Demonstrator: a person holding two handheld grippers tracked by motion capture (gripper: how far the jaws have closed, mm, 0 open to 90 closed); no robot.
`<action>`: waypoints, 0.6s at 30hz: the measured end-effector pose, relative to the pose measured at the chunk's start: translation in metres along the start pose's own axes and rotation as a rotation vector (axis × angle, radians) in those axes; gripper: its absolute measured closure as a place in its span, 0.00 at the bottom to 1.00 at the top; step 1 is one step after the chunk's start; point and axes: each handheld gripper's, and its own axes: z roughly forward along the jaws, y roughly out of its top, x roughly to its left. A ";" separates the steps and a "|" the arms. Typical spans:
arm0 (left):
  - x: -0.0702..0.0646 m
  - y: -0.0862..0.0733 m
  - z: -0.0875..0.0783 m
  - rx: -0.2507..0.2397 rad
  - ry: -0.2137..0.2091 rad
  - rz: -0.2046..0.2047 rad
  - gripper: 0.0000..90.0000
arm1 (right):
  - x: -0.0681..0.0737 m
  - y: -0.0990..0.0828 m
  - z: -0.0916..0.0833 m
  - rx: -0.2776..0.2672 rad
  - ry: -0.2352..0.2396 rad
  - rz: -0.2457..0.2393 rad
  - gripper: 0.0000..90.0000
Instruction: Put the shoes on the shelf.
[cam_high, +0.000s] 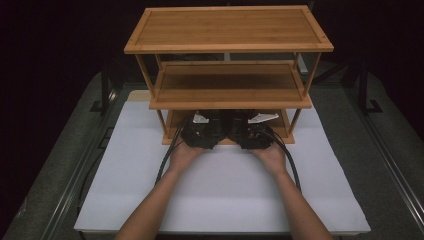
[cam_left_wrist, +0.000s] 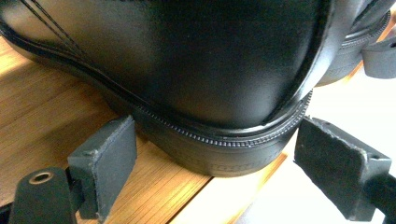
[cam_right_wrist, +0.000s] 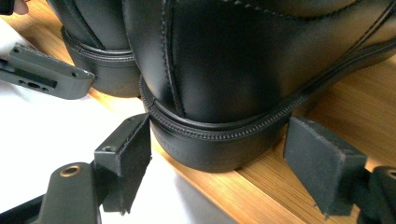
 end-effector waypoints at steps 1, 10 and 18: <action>0.000 0.000 0.000 0.000 -0.003 -0.002 0.15 | -0.001 -0.001 0.000 -0.001 0.005 0.001 0.26; 0.001 -0.001 -0.001 0.005 -0.004 0.010 0.14 | -0.005 -0.002 0.001 0.004 0.025 0.039 0.25; 0.005 -0.001 -0.019 -0.008 -0.015 0.003 0.15 | -0.009 -0.004 -0.015 -0.004 0.052 0.067 0.17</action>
